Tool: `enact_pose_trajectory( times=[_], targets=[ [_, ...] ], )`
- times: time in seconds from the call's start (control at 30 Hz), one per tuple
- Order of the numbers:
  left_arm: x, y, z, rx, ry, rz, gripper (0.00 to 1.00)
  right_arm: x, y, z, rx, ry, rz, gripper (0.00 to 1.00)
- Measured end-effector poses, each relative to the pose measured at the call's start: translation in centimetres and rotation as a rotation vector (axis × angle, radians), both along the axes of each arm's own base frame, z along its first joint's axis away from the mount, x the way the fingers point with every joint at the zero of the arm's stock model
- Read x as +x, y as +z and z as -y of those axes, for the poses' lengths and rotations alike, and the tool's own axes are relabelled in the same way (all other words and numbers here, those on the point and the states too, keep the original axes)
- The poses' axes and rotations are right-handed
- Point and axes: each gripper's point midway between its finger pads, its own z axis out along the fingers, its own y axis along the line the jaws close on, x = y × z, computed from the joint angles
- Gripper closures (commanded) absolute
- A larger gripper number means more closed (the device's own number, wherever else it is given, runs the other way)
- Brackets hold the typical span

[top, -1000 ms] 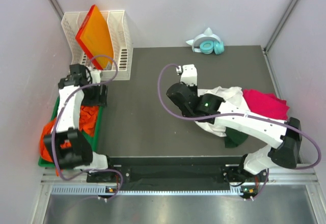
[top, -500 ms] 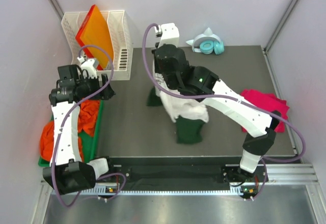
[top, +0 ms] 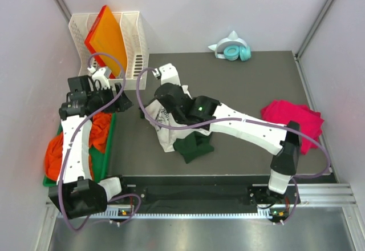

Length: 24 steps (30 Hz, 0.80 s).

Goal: Fold and stack the t-shirts

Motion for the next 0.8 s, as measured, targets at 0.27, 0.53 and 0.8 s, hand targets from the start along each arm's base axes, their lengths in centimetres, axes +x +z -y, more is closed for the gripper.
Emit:
enact_pose_trajectory(
  times=[0.27, 0.53, 0.8],
  targets=[
    [0.1, -1.4, 0.1, -0.027, 0.018, -0.023, 0.24, 5.4, 0.5, 8.8, 0.007, -0.226, 0.006, 1.00],
    [0.3, -1.2, -0.6, 0.010, 0.045, 0.000, 0.24, 11.8, 1.8, 20.8, -0.011, -0.622, 0.069, 1.00],
    [0.1, -0.8, -1.2, 0.059, 0.061, 0.024, 0.24, 13.3, -0.1, 24.1, -0.070, -0.730, 0.040, 1.00]
  ],
)
